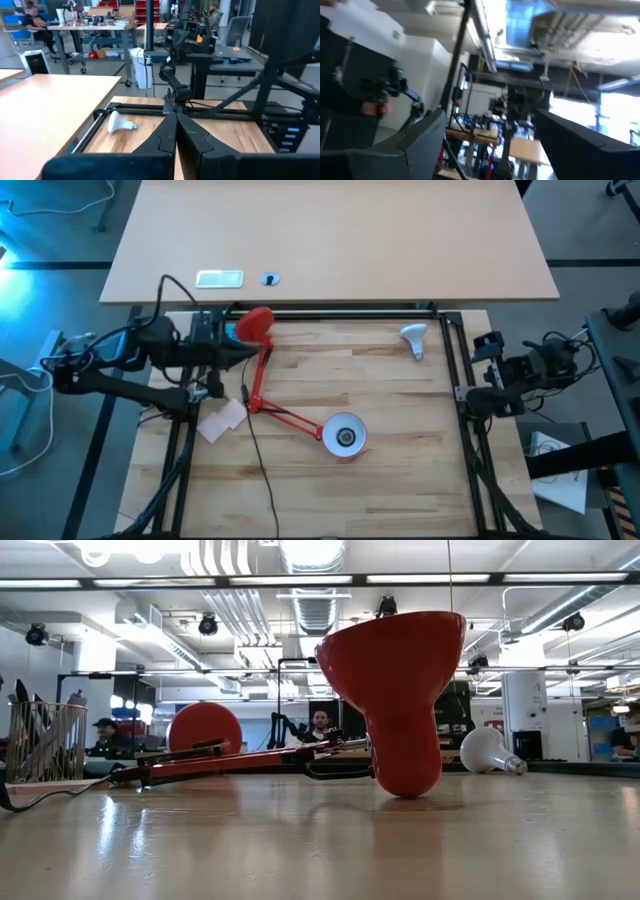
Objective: Screw lightbulb
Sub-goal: Return to Home Position
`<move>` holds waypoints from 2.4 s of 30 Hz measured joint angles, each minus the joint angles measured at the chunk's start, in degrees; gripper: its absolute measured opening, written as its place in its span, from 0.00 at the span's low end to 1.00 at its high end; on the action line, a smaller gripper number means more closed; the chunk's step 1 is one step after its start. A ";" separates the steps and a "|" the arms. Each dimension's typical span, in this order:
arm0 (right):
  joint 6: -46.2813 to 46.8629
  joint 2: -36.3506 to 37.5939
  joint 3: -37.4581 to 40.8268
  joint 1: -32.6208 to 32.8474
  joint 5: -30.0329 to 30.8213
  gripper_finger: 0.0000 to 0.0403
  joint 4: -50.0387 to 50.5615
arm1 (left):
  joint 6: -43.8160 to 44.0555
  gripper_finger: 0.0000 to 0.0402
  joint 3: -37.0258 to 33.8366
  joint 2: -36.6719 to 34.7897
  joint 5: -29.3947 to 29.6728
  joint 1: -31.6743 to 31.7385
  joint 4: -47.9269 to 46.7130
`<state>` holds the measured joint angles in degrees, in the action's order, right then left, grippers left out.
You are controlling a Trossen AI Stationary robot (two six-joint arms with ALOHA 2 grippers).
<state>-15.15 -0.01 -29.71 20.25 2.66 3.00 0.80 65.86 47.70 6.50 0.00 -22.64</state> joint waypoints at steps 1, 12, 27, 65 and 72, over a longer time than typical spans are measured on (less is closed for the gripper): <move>-0.77 -0.02 -0.08 0.00 -1.02 0.75 -0.17 | -0.06 0.00 -0.96 -1.07 -0.09 -0.03 -0.30; 1.41 -0.73 1.25 0.00 -1.21 0.74 5.75 | 3.51 0.00 -10.79 -6.41 -0.04 -0.01 -0.47; 5.21 -0.72 2.43 0.00 -1.14 0.74 4.63 | 3.16 0.00 -27.11 -10.04 -1.29 -0.08 17.96; 14.77 -0.77 29.20 -0.04 8.96 0.76 -23.41 | 11.88 0.00 -63.53 -43.50 -7.91 0.01 36.55; 31.49 -0.93 29.18 -0.02 8.28 0.76 -17.49 | 11.27 0.00 -64.87 -47.74 -7.56 0.01 31.83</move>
<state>16.35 -0.94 -0.54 20.23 10.94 -14.48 12.08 0.99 -0.03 -1.06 0.01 9.20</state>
